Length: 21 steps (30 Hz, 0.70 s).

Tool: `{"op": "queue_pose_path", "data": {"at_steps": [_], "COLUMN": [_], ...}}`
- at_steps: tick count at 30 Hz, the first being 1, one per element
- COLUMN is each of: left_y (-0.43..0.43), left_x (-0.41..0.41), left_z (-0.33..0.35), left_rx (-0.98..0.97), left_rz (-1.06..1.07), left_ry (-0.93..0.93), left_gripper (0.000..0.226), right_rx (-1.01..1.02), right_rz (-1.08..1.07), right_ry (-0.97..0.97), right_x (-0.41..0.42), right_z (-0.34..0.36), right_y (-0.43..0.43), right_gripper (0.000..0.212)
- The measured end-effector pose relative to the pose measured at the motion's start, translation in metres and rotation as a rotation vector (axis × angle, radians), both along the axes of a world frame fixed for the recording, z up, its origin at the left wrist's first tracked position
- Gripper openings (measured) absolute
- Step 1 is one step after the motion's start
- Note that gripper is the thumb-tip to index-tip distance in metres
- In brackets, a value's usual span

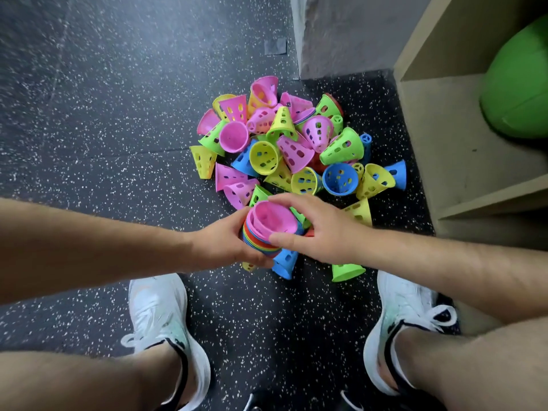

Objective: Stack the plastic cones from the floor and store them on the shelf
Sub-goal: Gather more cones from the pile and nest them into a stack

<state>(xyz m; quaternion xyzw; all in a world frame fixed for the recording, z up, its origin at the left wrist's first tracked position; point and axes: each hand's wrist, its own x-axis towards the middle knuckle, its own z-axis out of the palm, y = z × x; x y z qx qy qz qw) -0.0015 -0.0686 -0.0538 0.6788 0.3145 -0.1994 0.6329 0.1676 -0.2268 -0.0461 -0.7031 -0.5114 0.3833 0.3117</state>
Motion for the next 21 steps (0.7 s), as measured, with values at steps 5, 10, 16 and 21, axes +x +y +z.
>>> {"op": "queue_pose_path", "data": {"at_steps": [5, 10, 16, 21], "left_y": [0.000, 0.008, 0.017, 0.018], "left_x": [-0.018, -0.037, -0.050, -0.049], "left_z": [-0.003, -0.006, -0.012, -0.015], "left_rx": [-0.012, 0.012, 0.042, 0.042], "left_rz": [-0.011, -0.028, -0.128, -0.140], "left_ry": [0.038, 0.104, 0.124, 0.123], "left_gripper": [0.078, 0.081, 0.083, 0.089], "right_rx": [-0.081, 0.079, 0.004, -0.049], "right_rz": [0.162, 0.285, 0.872, 0.998], "right_ry": [-0.042, -0.239, -0.507, -0.742], "right_x": [-0.006, -0.003, -0.006, 0.007], "right_z": [-0.012, -0.037, -0.058, -0.075], "right_y": [0.002, -0.013, -0.026, -0.026], "right_gripper": [0.072, 0.020, 0.027, 0.044]}}
